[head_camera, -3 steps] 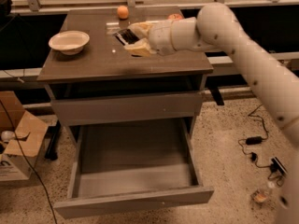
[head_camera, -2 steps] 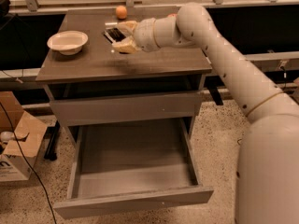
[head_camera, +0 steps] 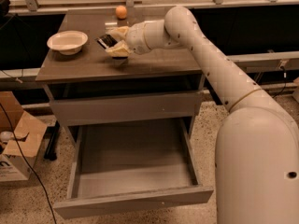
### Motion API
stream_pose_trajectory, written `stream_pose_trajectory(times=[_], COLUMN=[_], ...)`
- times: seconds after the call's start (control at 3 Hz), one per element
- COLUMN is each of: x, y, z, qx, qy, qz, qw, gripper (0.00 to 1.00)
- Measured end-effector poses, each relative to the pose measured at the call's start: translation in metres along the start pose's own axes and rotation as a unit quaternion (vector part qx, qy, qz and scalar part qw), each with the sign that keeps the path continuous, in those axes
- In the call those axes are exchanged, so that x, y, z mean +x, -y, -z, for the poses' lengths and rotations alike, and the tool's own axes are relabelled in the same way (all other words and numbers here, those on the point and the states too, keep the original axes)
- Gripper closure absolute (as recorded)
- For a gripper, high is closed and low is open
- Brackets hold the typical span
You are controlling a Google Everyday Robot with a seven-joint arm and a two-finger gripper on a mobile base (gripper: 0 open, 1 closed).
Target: Pick rxbar chocolate from middle drawer and place on counter
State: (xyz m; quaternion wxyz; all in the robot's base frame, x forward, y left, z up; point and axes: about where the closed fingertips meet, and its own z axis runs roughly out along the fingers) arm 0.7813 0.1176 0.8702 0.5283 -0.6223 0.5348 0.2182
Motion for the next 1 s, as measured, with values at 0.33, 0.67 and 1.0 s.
stream_pose_trajectory(times=[0.33, 0.67, 1.0], x=[0.0, 0.0, 0.0], y=[0.0, 0.0, 0.0], z=[0.0, 0.0, -0.0001], qx=[0.0, 0.0, 0.0], qy=[0.0, 0.0, 0.0], qz=[0.0, 0.0, 0.0], qw=[1.0, 1.0, 1.0], gripper=[0.29, 0.06, 0.0])
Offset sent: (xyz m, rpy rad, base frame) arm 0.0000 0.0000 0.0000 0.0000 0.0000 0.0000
